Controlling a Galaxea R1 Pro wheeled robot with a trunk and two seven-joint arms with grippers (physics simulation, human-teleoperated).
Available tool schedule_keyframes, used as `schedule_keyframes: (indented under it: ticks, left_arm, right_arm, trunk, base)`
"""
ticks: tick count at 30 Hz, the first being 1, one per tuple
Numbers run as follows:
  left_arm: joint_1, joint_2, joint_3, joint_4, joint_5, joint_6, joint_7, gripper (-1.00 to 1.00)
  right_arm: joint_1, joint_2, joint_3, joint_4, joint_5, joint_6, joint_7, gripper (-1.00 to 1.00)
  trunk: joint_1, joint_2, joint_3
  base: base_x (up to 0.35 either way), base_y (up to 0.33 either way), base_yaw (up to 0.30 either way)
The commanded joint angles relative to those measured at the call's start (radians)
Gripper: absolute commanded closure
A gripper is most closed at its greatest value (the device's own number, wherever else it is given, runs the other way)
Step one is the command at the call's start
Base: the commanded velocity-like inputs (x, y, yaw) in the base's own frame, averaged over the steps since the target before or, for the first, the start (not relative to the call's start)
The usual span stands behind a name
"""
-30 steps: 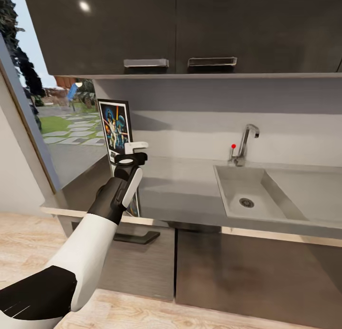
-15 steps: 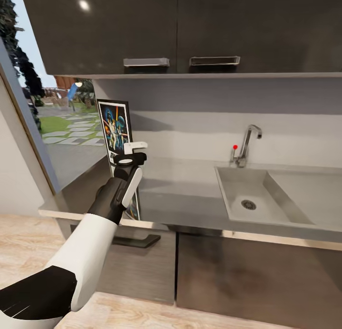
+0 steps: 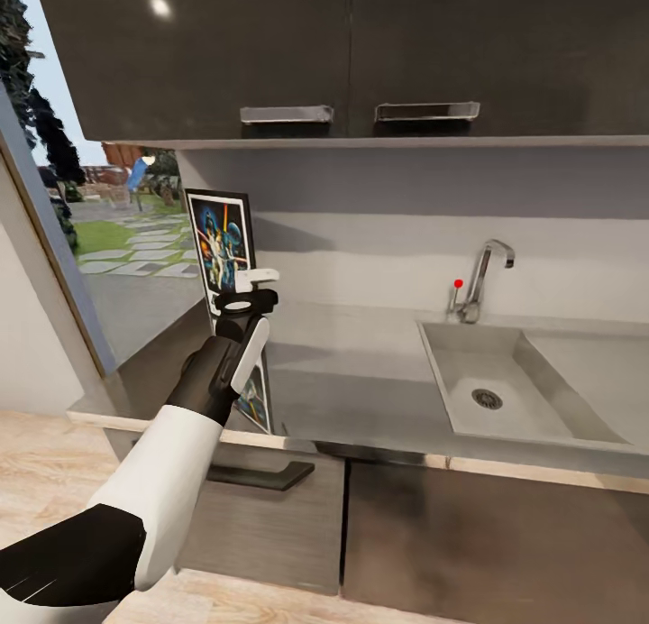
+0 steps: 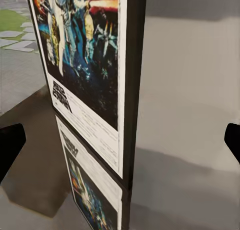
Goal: Pick up the poster from the kitchen countertop and hang it on one of the wall nails in the kitchen.
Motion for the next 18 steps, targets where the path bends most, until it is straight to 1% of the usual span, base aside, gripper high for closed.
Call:
schedule_keyframes:
  ticks: [1,13,18]
  left_arm:
    - [-0.001,0.000,-0.002,-0.001,0.010,0.002,0.009,-1.00]
    - [-0.001,0.000,-0.007,0.003,0.008,0.003,0.009,-1.00]
    - [-0.004,0.000,-0.011,0.010,0.008,0.017,0.003,-1.00]
  right_arm:
    - [0.000,0.000,0.000,-0.001,0.001,-0.001,-0.001,-1.00]
    - [0.001,0.000,0.000,0.000,0.001,-0.001,-0.001,-1.00]
    - [0.000,0.000,0.001,0.000,0.001,-0.001,-0.001,-1.00]
  trunk:
    - [0.000,0.000,-0.001]
    - [0.000,0.000,-0.001]
    - [0.000,0.000,-0.001]
  base:
    - [0.073,0.062,0.000]
    - [0.016,0.014,0.000]
    - [0.000,0.000,0.000]
